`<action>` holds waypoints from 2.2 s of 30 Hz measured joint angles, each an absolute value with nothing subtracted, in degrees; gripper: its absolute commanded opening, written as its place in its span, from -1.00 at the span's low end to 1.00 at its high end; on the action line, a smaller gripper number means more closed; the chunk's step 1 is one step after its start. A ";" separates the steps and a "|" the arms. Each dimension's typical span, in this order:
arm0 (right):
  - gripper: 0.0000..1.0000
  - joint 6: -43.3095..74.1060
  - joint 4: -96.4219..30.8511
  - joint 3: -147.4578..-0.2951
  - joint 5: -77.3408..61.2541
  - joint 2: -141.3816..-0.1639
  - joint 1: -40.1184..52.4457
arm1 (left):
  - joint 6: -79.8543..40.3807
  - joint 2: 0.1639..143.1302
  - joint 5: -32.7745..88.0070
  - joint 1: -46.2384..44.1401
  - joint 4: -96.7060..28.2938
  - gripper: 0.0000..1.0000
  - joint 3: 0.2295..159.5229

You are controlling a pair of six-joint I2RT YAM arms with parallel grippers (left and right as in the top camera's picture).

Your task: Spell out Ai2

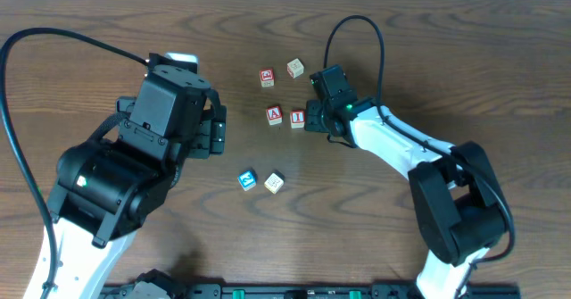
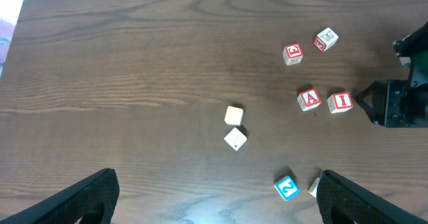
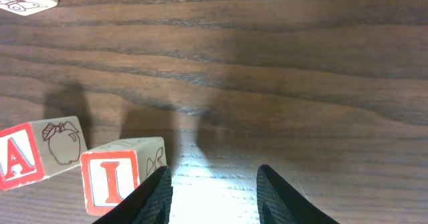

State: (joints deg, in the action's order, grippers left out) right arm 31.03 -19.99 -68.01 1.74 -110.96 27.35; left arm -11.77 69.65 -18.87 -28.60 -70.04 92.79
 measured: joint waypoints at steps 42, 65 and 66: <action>0.18 31.22 -19.27 -68.01 0.80 -112.12 27.35 | -11.77 69.65 -18.87 -28.60 -70.04 0.91 92.79; 0.46 31.22 -20.60 -68.01 5.39 -112.09 27.27 | -11.77 69.65 -19.29 -28.60 -70.22 0.91 92.79; 0.50 31.16 -21.43 -68.01 6.59 -111.90 27.20 | -11.77 69.65 -19.73 -28.60 -70.26 0.91 92.79</action>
